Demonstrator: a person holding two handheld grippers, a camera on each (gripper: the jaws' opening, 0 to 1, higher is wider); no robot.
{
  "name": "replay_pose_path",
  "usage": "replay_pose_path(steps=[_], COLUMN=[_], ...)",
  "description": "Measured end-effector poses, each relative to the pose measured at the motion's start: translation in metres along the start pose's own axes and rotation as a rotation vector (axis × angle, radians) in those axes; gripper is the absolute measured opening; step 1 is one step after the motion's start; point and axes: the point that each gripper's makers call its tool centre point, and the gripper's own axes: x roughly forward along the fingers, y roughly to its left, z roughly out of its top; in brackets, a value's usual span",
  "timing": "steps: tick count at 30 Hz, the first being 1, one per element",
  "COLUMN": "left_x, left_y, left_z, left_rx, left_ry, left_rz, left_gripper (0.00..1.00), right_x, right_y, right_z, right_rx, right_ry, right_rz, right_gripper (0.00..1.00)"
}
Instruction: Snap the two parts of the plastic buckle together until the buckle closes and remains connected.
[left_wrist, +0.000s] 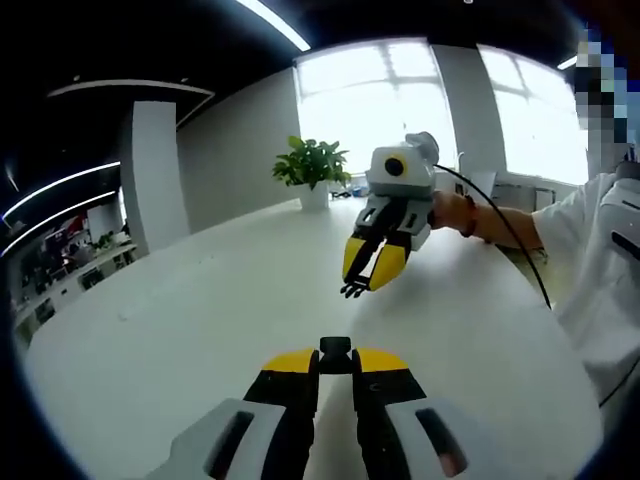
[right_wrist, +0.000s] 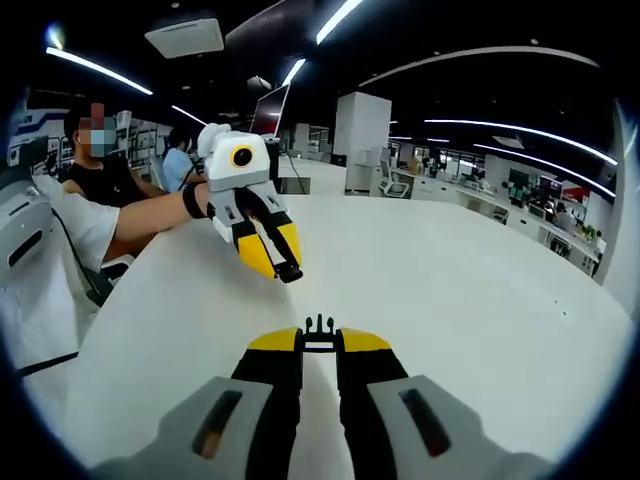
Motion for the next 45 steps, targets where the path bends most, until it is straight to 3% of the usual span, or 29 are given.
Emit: replay_pose_path(steps=[17, 45], left_x=[0.009, 0.012], left_y=[-0.021, -0.035], left_z=[-0.006, -0.012], left_rx=[0.021, 0.027], left_ry=[0.006, 0.027], left_rz=[-0.066, -0.132], left_gripper=[0.12, 0.12], right_x=[0.008, 0.014], right_y=[0.012, 0.032], right_z=[-0.007, -0.010], right_rx=[0.012, 0.010], right_ry=[-0.006, 0.003], right_rz=[0.049, 0.146], right_gripper=[0.12, 0.12])
